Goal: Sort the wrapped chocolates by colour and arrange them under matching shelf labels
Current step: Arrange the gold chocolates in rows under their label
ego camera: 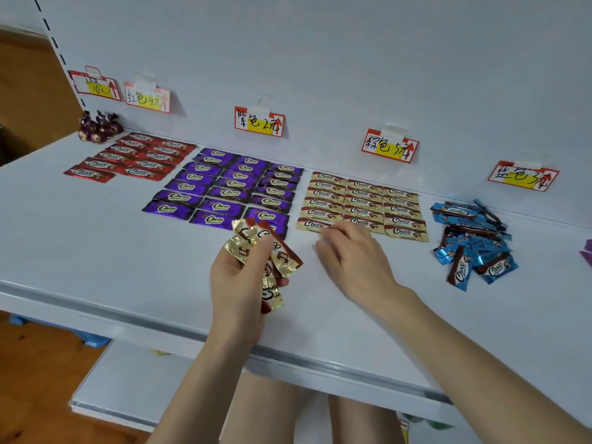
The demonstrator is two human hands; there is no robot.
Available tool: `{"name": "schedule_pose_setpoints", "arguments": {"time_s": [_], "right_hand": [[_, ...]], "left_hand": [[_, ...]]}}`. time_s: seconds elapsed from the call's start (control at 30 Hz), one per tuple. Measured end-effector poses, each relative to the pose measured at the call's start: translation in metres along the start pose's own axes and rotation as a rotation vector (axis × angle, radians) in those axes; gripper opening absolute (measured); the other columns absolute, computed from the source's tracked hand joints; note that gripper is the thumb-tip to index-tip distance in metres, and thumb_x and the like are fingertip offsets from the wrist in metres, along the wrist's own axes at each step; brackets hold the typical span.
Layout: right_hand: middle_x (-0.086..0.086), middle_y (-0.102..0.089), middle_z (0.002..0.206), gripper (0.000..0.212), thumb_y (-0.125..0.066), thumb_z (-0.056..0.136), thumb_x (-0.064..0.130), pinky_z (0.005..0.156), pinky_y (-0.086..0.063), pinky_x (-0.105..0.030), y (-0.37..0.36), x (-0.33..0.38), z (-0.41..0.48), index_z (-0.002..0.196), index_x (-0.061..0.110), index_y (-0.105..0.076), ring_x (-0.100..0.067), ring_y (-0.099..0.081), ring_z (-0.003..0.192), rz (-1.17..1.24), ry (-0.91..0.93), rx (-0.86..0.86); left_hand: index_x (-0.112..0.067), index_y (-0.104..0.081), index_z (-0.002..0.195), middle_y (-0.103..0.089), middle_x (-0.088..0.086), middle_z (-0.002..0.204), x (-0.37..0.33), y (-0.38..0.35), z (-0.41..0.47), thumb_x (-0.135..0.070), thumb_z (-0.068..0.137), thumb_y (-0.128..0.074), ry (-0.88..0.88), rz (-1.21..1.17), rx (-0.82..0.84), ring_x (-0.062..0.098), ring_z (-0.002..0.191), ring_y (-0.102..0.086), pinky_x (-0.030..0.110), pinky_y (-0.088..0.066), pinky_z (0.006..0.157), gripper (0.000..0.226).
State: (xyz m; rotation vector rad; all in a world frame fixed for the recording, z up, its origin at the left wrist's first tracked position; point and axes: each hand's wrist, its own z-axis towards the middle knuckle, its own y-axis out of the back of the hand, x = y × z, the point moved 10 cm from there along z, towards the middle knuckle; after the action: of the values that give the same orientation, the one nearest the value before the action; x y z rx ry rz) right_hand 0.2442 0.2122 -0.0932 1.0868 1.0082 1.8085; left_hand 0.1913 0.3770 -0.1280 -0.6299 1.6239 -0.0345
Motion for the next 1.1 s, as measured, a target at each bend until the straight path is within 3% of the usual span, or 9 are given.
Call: {"name": "schedule_pose_setpoints", "arguments": {"time_s": [0.1, 0.2, 0.3, 0.37, 0.53, 0.67, 0.83, 0.93, 1.1], "right_hand": [[-0.005, -0.054, 0.121, 0.033, -0.042, 0.096, 0.029, 0.088, -0.037, -0.032, 0.0, -0.002, 0.0, 0.12, 0.013, -0.059, -0.022, -0.044, 0.111, 0.022, -0.013, -0.002], [0.0, -0.053, 0.121, 0.031, -0.044, 0.096, 0.025, 0.086, -0.029, -0.017, 0.012, -0.005, 0.0, 0.122, 0.012, -0.057, -0.015, -0.043, 0.116, 0.144, -0.05, -0.054], [0.02, -0.057, 0.095, 0.013, -0.052, 0.092, 0.021, 0.075, -0.039, -0.009, 0.031, -0.004, -0.006, 0.098, 0.022, -0.064, 0.005, -0.052, 0.093, 0.496, -0.11, -0.099], [0.018, -0.063, 0.081, 0.01, -0.06, 0.087, 0.02, 0.066, -0.042, -0.008, 0.038, 0.007, -0.012, 0.083, 0.029, -0.064, 0.006, -0.056, 0.076, 0.722, -0.116, -0.041], [0.011, -0.067, 0.068, 0.017, -0.07, 0.079, 0.012, 0.066, -0.049, -0.019, 0.044, 0.027, -0.035, 0.083, 0.028, -0.065, -0.002, -0.062, 0.067, 0.864, -0.115, 0.082], [0.004, -0.066, 0.076, 0.017, -0.064, 0.083, 0.006, 0.068, -0.045, -0.02, 0.053, 0.014, -0.043, 0.087, 0.022, -0.067, -0.005, -0.058, 0.07, 0.831, -0.133, 0.123], [0.013, -0.061, 0.092, 0.026, -0.07, 0.079, 0.023, 0.074, -0.042, -0.009, 0.07, 0.016, -0.056, 0.104, 0.016, -0.067, 0.001, -0.054, 0.088, 0.517, -0.01, -0.026], [0.001, -0.063, 0.097, 0.025, -0.07, 0.08, 0.019, 0.083, -0.045, -0.021, 0.07, 0.022, -0.059, 0.102, 0.009, -0.069, -0.01, -0.056, 0.093, 0.393, 0.101, -0.016], [-0.007, -0.065, 0.097, 0.02, -0.065, 0.083, 0.009, 0.081, -0.047, -0.035, 0.065, -0.001, -0.047, 0.102, 0.006, -0.069, -0.023, -0.058, 0.091, 0.226, 0.127, 0.008]], "left_hand": [[-0.02, -0.065, 0.079, -0.068, -0.001, 0.062, 0.0, 0.0, 0.0, -0.023, 0.086, -0.064, 0.005, 0.016, -0.004, 0.016, 0.052, -0.064, 0.023, -0.047, 0.042, 0.008], [-0.022, -0.065, 0.08, -0.069, -0.001, 0.066, 0.001, -0.001, -0.001, -0.024, 0.086, -0.065, 0.025, 0.018, 0.008, 0.02, 0.06, -0.068, 0.024, -0.049, 0.045, 0.006], [-0.022, -0.065, 0.084, -0.069, -0.002, 0.071, -0.002, -0.008, -0.003, -0.023, 0.084, -0.067, 0.031, -0.011, 0.047, 0.02, 0.067, -0.067, 0.027, -0.051, 0.052, 0.002], [-0.021, -0.064, 0.086, -0.068, -0.003, 0.069, -0.001, -0.016, -0.007, -0.023, 0.083, -0.067, 0.037, -0.03, 0.086, 0.016, 0.061, -0.065, 0.028, -0.05, 0.056, 0.005], [-0.019, -0.065, 0.082, -0.066, -0.002, 0.065, 0.006, -0.039, -0.024, -0.023, 0.085, -0.064, 0.074, -0.091, 0.17, 0.01, 0.054, -0.061, 0.022, -0.047, 0.045, 0.005], [-0.017, -0.067, 0.077, -0.064, 0.002, 0.061, 0.008, -0.036, -0.024, -0.024, 0.087, -0.063, 0.096, -0.057, 0.14, 0.012, 0.047, -0.056, 0.022, -0.044, 0.044, 0.013], [-0.016, -0.069, 0.075, -0.067, 0.006, 0.064, 0.016, -0.039, -0.026, -0.019, 0.086, -0.065, 0.103, 0.001, 0.125, 0.014, 0.05, -0.058, 0.024, -0.046, 0.046, 0.012], [-0.014, -0.07, 0.08, -0.07, 0.008, 0.07, 0.02, -0.045, -0.027, -0.02, 0.087, -0.064, 0.112, 0.03, 0.145, 0.017, 0.058, -0.062, 0.027, -0.05, 0.05, 0.01], [-0.011, -0.064, 0.087, -0.069, 0.003, 0.068, 0.022, -0.052, -0.023, -0.023, 0.089, -0.062, 0.146, 0.035, 0.182, 0.013, 0.063, -0.067, 0.027, -0.052, 0.05, 0.012]]}}
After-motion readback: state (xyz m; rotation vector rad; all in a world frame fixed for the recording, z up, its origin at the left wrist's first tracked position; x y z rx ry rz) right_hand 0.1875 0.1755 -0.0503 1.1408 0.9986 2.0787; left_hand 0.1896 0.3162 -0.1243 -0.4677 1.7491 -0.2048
